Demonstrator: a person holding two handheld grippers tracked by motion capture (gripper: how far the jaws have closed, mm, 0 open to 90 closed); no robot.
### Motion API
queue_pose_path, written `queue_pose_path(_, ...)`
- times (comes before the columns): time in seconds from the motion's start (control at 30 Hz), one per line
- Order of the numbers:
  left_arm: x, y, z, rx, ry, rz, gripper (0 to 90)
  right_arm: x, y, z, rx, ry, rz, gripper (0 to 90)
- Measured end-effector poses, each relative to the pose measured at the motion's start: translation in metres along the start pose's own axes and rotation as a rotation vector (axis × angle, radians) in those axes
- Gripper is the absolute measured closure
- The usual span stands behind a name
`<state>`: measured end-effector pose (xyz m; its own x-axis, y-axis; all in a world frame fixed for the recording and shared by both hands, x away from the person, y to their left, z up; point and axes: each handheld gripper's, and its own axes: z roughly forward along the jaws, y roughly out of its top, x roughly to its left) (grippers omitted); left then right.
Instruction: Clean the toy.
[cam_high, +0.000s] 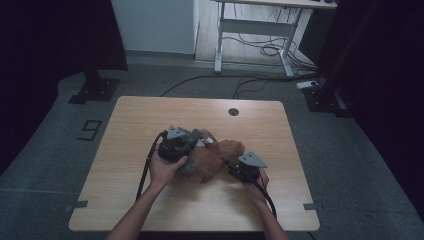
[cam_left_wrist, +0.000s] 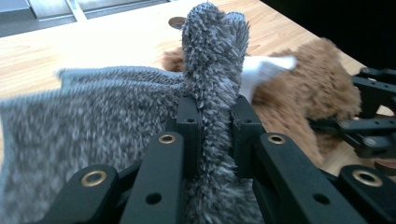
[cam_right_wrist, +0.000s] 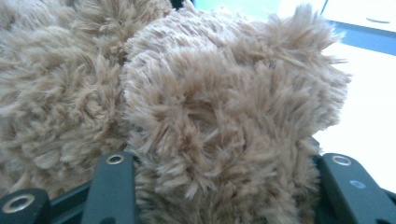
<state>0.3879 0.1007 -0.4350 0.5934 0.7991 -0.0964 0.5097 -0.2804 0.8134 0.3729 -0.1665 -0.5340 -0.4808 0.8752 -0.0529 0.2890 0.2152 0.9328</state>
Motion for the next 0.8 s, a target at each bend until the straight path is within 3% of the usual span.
queue_pose_path(0.13, 0.002, 0.009, 0.013, 0.006, 0.007, -0.003, 77.1, -0.011, 0.006, 0.014, 0.002, -0.032, 0.017, 45.9)
queue_pose_path(0.3, 0.005, 0.025, 0.025, -0.006, -0.007, -0.022, 77.1, -0.015, 0.005, 0.016, -0.013, -0.013, 0.019, 45.8)
queue_pose_path(0.4, 0.005, 0.029, 0.037, 0.036, -0.016, -0.034, 77.1, -0.015, 0.005, 0.015, -0.013, -0.011, 0.019, 45.3)
queue_pose_path(0.53, 0.004, 0.017, 0.046, 0.073, -0.016, -0.032, 77.9, -0.018, 0.004, 0.012, -0.008, 0.014, 0.026, 33.9)
queue_pose_path(0.67, 0.004, -0.003, 0.04, 0.039, -0.079, -0.056, 79.2, -0.025, 0.007, -0.001, 0.002, 0.059, 0.101, 14.9)
queue_pose_path(0.8, -0.005, -0.02, 0.029, -0.006, -0.08, -0.035, 79.6, -0.03, 0.015, -0.018, 0.007, 0.094, 0.138, 10.5)
